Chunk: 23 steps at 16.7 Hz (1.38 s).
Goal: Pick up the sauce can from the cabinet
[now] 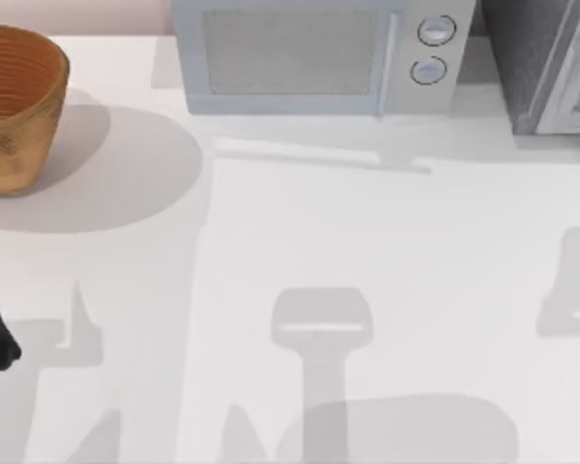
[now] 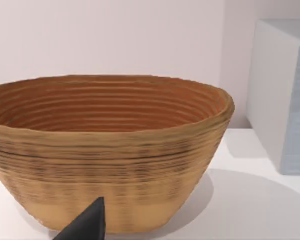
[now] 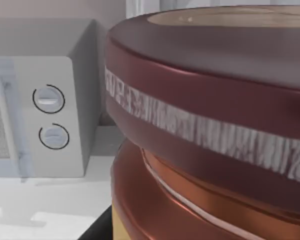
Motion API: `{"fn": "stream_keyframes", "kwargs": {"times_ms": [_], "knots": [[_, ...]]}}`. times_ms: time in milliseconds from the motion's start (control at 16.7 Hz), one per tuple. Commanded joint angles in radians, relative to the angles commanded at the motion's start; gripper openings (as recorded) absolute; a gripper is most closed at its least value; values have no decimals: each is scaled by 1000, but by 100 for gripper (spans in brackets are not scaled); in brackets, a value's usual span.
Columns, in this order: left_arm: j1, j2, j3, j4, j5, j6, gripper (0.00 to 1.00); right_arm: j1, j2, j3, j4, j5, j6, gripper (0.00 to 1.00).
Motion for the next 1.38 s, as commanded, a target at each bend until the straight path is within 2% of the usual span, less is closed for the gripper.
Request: {"fn": "stream_keyframes", "kwargs": {"times_ms": [300,780,1020,1380], "knots": [[0,0,0,0,0,0,100,-58,-219,-263,115,-60,-4,0],[0,0,0,0,0,0,100,-62,-234,-291,138,-72,-3,0],[0,0,0,0,0,0,100,-49,-87,-259,279,-136,1,0],[0,0,0,0,0,0,100,-27,413,-183,708,-311,8,0]]}}
